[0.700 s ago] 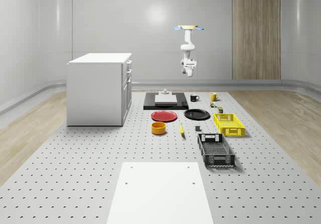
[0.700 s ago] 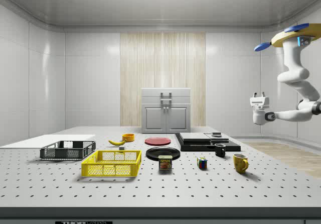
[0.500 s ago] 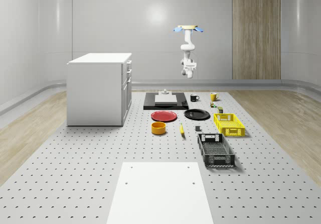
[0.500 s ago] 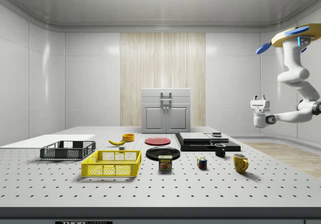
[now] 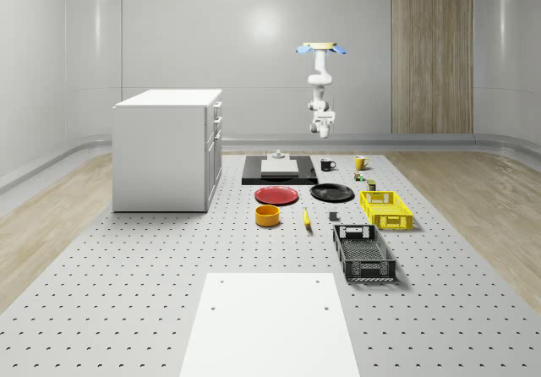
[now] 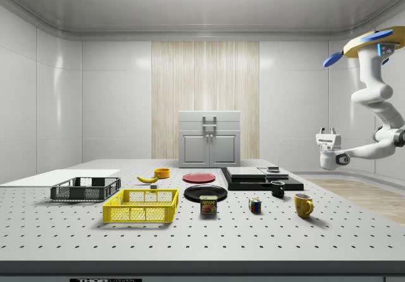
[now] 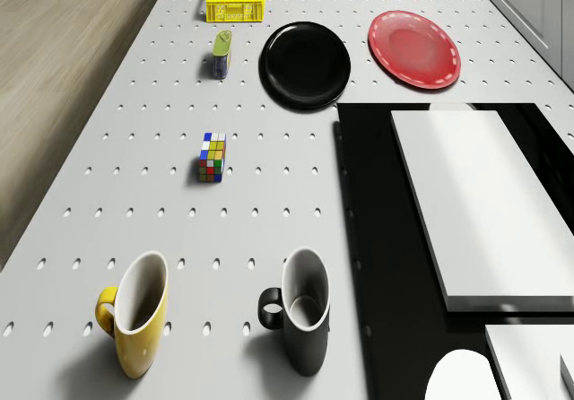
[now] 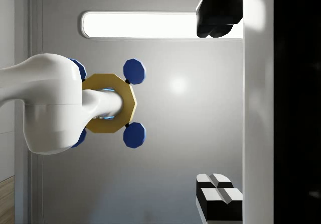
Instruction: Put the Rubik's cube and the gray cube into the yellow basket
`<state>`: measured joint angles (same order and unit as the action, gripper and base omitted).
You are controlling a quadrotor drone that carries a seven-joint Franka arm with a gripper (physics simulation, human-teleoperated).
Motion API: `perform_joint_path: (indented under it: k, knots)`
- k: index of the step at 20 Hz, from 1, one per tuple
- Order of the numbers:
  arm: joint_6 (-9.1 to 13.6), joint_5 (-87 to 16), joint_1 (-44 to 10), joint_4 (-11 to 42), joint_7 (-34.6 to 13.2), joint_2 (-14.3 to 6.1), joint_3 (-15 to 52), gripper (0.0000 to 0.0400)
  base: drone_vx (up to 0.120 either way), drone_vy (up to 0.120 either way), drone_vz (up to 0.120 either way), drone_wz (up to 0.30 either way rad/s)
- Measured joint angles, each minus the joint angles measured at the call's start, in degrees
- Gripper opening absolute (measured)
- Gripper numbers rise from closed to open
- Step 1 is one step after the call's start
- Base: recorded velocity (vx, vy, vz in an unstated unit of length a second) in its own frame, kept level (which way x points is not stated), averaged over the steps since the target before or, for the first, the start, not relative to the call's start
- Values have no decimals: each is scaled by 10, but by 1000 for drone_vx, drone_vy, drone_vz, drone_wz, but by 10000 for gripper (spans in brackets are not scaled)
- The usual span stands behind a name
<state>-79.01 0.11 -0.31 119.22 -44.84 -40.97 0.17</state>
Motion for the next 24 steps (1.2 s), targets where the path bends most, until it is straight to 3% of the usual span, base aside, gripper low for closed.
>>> perform_joint_path:
  k: [8,24]
  knots:
    - [10,0,-1,-20,0,7,0,400,120,120,0,0]
    - [5,0,-2,-20,1,4,2,400,120,120,0,0]
